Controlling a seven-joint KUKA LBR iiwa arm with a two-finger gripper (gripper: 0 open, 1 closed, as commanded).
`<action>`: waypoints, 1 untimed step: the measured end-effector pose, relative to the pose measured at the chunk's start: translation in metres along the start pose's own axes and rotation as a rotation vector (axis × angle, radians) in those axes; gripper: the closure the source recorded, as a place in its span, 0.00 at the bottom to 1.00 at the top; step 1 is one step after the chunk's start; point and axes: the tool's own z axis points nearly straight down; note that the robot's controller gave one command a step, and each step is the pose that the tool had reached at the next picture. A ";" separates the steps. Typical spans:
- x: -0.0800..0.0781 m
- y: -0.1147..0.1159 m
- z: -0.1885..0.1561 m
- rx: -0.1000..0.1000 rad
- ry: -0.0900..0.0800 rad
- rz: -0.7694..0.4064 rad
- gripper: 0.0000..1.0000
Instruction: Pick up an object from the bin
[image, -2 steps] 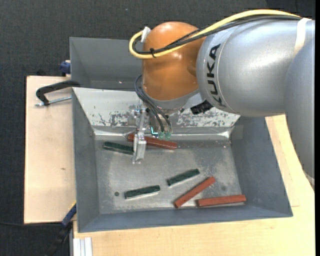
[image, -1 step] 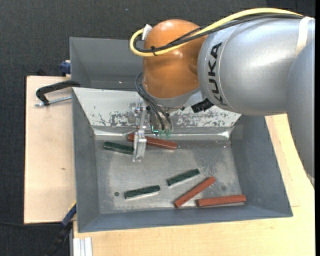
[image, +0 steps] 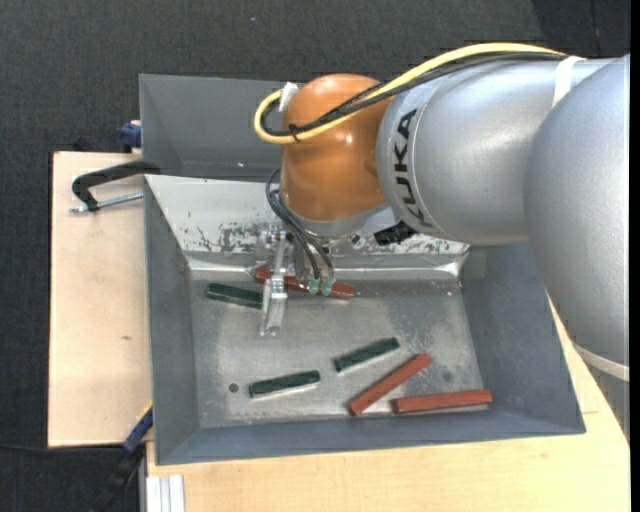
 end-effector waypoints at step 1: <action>-0.007 -0.011 0.061 0.001 0.004 0.116 0.00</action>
Offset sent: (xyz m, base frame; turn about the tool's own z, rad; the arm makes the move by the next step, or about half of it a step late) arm 0.0200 -0.0422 -0.1080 -0.0363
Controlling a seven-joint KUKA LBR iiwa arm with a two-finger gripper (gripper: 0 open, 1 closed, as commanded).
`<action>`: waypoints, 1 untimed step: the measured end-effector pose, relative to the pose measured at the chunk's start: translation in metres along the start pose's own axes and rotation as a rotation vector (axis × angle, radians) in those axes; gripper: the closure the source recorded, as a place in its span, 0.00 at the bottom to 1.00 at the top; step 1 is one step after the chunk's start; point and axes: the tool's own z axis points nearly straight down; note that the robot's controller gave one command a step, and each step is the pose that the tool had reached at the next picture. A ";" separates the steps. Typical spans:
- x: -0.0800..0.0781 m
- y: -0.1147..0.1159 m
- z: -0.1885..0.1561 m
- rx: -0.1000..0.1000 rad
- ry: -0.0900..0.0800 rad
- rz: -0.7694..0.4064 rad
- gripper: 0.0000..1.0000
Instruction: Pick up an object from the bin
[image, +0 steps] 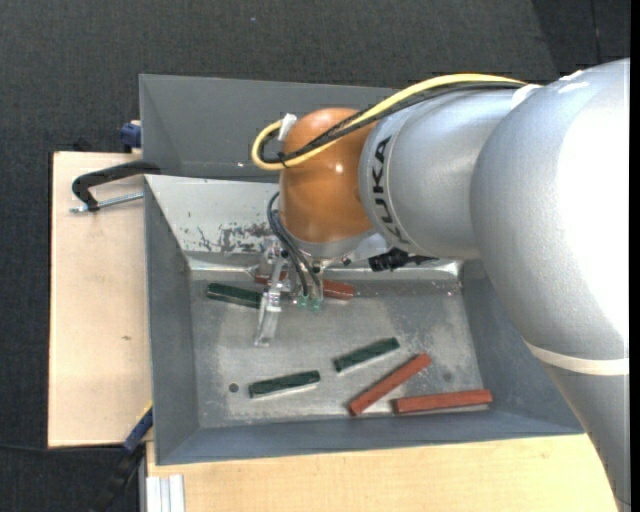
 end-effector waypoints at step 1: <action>-0.022 -0.026 0.040 -0.005 -0.015 -0.151 1.00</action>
Offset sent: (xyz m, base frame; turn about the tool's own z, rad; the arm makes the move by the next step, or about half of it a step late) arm 0.0000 0.0000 0.0000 0.0000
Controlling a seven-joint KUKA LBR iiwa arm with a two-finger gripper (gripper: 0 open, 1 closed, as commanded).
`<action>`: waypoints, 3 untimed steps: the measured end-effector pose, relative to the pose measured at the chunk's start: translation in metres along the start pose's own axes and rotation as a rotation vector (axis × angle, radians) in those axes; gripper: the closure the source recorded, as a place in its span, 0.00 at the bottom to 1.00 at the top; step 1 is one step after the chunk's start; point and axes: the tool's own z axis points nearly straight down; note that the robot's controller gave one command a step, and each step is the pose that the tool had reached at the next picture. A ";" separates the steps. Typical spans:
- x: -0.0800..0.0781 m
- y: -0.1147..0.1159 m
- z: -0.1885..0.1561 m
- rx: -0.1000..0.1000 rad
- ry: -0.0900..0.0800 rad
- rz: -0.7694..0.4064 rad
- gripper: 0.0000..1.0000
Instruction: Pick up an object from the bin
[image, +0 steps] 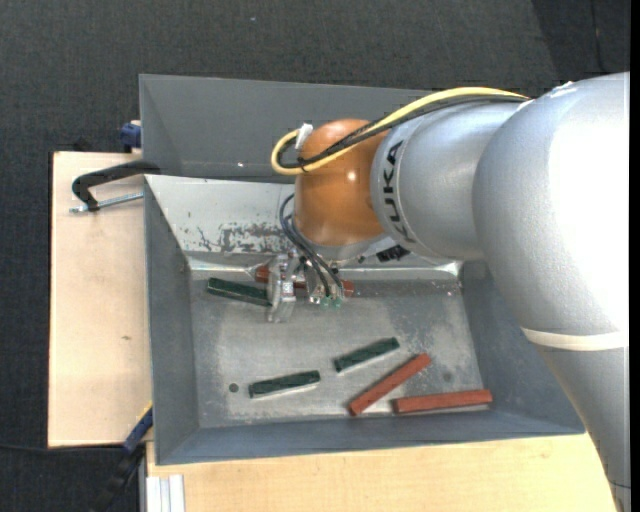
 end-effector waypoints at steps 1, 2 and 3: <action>0.006 -0.001 0.005 0.004 0.021 -0.002 0.00; 0.005 -0.001 0.004 0.004 0.017 -0.001 1.00; 0.006 -0.001 0.006 0.005 0.023 -0.002 0.00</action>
Offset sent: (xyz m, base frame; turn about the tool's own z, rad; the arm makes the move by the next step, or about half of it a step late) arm 0.0000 0.0000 0.0000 0.0000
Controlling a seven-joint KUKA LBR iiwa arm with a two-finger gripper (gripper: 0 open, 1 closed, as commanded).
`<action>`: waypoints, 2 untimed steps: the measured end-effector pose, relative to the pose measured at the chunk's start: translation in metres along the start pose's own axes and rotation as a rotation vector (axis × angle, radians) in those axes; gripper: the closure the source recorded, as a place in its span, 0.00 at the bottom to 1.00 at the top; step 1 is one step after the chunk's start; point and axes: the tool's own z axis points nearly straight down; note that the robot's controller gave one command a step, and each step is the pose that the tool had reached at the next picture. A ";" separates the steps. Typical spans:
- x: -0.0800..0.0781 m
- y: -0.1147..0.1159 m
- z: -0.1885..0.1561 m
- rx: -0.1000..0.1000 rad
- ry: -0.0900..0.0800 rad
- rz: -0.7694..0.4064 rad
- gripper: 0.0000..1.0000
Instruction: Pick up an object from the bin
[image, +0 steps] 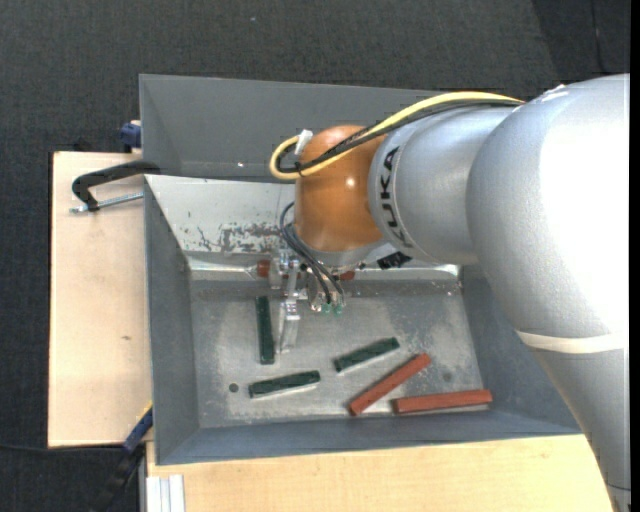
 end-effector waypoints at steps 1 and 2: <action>0.000 0.000 0.000 0.000 0.000 0.000 0.00; -0.001 0.014 -0.003 0.002 -0.004 -0.238 0.00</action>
Offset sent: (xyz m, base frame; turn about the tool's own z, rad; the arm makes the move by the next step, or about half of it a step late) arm 0.0009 0.0452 0.0088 -0.7547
